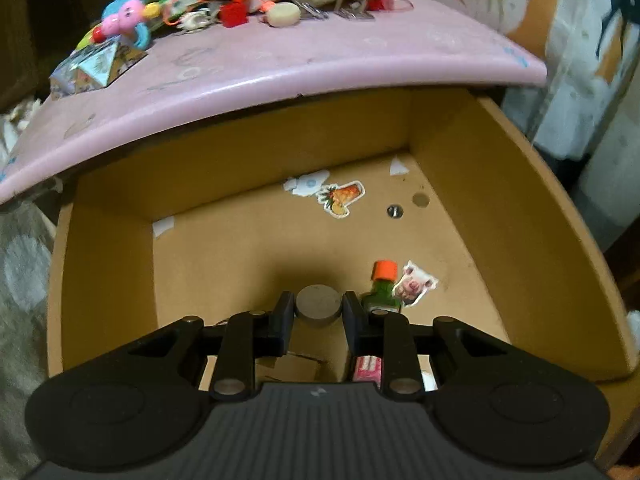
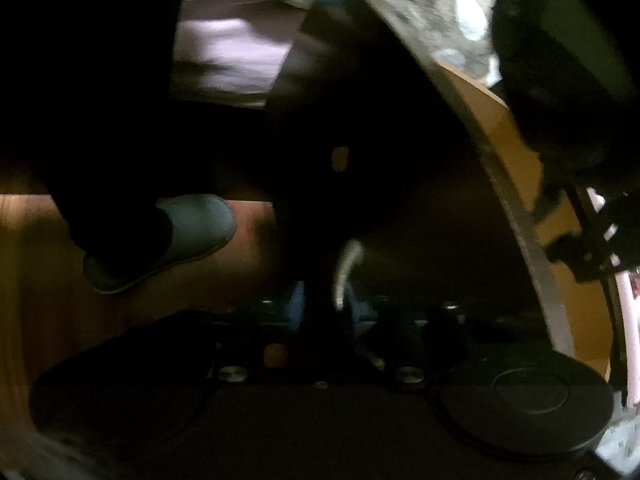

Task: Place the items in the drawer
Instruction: 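Lower the wooden ball into the drawer and open the left gripper, then push the drawer closed with the right gripper holding its handle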

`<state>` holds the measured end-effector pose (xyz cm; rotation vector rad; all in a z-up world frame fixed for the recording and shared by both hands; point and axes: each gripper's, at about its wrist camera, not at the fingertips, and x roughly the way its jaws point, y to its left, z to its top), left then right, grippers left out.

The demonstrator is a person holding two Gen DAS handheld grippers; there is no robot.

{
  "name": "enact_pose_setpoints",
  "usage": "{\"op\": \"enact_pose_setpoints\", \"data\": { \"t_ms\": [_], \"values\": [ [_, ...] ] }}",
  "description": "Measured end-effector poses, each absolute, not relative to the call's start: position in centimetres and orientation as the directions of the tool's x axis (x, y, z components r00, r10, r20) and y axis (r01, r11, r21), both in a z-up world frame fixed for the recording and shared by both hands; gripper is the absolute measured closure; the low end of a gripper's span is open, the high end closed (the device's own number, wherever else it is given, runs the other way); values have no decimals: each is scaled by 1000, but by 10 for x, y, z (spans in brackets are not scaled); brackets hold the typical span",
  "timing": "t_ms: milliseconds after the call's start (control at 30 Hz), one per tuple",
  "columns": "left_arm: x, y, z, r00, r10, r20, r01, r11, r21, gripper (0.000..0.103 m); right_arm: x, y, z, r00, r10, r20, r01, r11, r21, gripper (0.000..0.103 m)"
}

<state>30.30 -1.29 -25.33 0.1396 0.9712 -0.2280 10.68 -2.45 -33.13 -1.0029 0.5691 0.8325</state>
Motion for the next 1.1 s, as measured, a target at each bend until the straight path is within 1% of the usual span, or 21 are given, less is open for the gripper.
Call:
{"op": "enact_pose_setpoints", "data": {
  "t_ms": [200, 267, 333, 367, 467, 533, 567, 633, 667, 733, 800, 967, 1033, 1100],
  "values": [
    [274, 12, -230, 571, -156, -806, 216, 976, -36, 77, 103, -21, -335, 595, 317, -738, -803, 266, -533, 88],
    [259, 24, -221, 579, -173, -797, 202, 977, -65, 73, 102, -19, -337, 603, 309, -736, -798, 258, -545, 88],
    [239, 37, -211, 601, -190, -776, 179, 979, -101, 40, 101, -18, -339, 614, 301, -730, -789, 250, -561, 88],
    [226, 42, -204, 622, -195, -758, 165, 979, -117, 37, 100, -18, -340, 619, 296, -727, -785, 246, -568, 88],
    [190, 51, -187, 669, -189, -719, 130, 982, -137, 36, 100, -16, -340, 625, 287, -726, -781, 245, -575, 88],
    [166, 54, -179, 699, -177, -693, 113, 984, -137, 32, 99, -14, -340, 626, 272, -731, -780, 239, -578, 88],
    [156, 55, -177, 697, -191, -691, 117, 981, -154, 31, 99, -12, -340, 630, 259, -732, -777, 235, -584, 88],
    [142, 57, -175, 680, -258, -686, 150, 965, -215, 31, 98, -8, -341, 640, 234, -732, -768, 235, -596, 88],
    [134, 57, -173, 678, -277, -681, 166, 960, -226, 31, 97, -6, -342, 645, 221, -732, -763, 234, -602, 88],
    [121, 57, -168, 687, -285, -669, 199, 958, -205, 31, 97, -4, -342, 650, 199, -733, -758, 235, -608, 88],
    [111, 57, -162, 705, -279, -652, 220, 960, -173, 31, 97, -1, -341, 658, 177, -732, -751, 232, -618, 89],
    [98, 72, -156, 731, -322, -601, 225, 946, -232, 31, 96, 5, -341, 675, 127, -727, -733, 223, -642, 96],
    [96, 77, -156, 739, -327, -589, 222, 944, -245, 31, 94, 7, -341, 682, 113, -722, -727, 214, -653, 96],
    [98, 77, -158, 731, -333, -596, 229, 942, -247, 31, 92, 8, -343, 690, 102, -716, -719, 204, -664, 97]
  ]
}}
